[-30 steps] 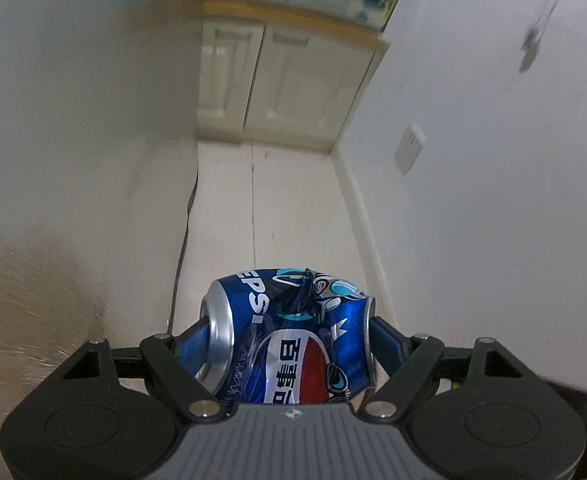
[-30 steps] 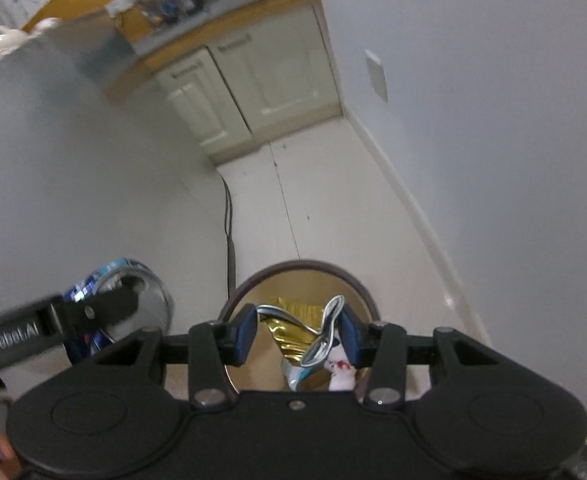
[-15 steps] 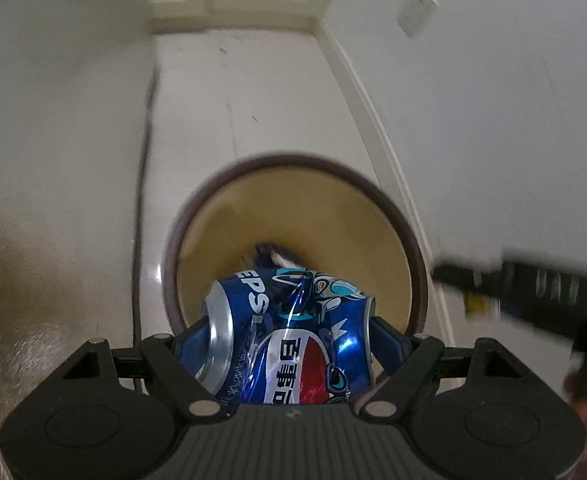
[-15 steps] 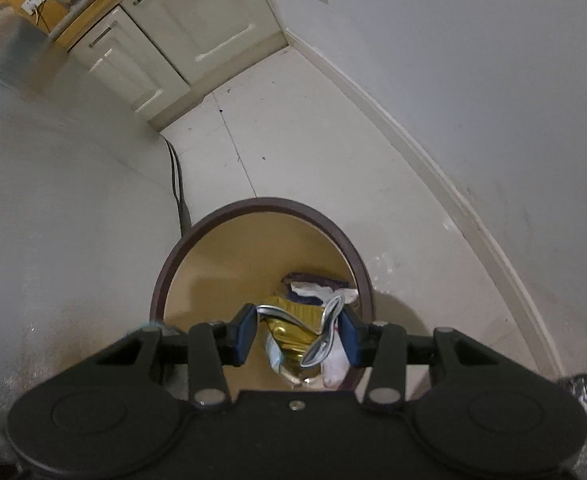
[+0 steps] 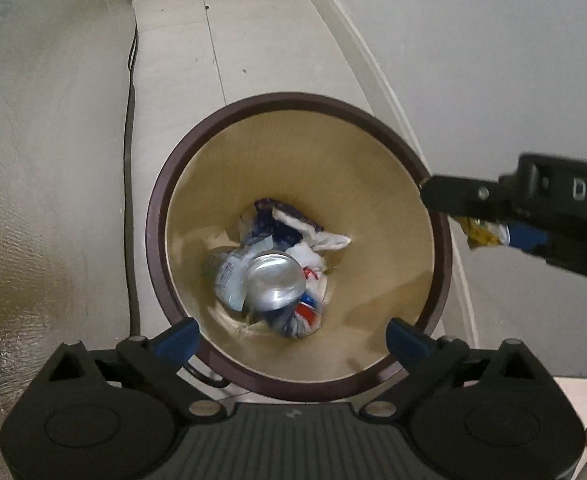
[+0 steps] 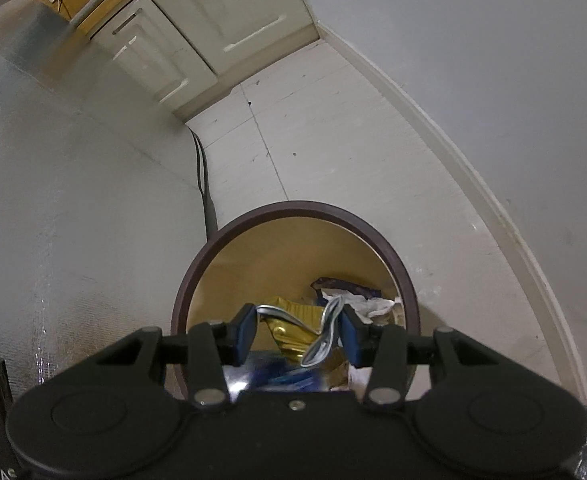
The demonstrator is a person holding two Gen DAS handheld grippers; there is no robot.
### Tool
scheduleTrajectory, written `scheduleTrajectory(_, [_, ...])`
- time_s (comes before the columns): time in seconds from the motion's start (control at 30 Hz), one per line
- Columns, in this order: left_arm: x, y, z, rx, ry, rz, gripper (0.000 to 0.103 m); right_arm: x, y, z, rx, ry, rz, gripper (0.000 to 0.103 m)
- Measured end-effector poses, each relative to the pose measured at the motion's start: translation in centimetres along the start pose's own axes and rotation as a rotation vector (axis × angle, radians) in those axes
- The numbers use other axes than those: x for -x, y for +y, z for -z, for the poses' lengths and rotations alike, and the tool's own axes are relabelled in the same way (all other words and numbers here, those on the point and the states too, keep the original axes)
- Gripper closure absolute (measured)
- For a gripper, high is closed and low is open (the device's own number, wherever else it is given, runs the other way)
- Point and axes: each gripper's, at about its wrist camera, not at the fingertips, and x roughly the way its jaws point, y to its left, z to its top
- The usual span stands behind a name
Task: Collect trash
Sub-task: 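Open the left gripper dropping the Pepsi can while the right gripper drops the gold wrapper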
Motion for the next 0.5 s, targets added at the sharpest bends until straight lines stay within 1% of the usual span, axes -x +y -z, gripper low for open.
scheduleTrajectory(0.2, [-0.17,0.19,0.4,-0.013,0.016,-0.019,0.004,-0.64,0.24,0.04,0.016,0.025,-0.012,0.058])
scheduleTrajectory(0.3, [0.21,0.24,0.49,-0.013,0.012,-0.02,0.003,-0.58,0.27,-0.02,0.024,0.022,-0.02,0.057])
scheduleTrajectory(0.37, [0.01,0.26,0.37,-0.012,0.008,-0.023,0.0,-0.63,0.34,-0.18,0.026,0.007,-0.043,0.056])
scheduleTrajectory(0.47, [-0.63,0.5,0.12,-0.006,0.006,-0.027,0.0,-0.55,0.18,-0.25,-0.007,-0.014,-0.071,0.029])
scheduleTrajectory(0.5, [-0.65,0.54,0.11,-0.005,0.006,-0.029,0.0,-0.46,0.19,-0.18,-0.007,-0.024,-0.068,0.028])
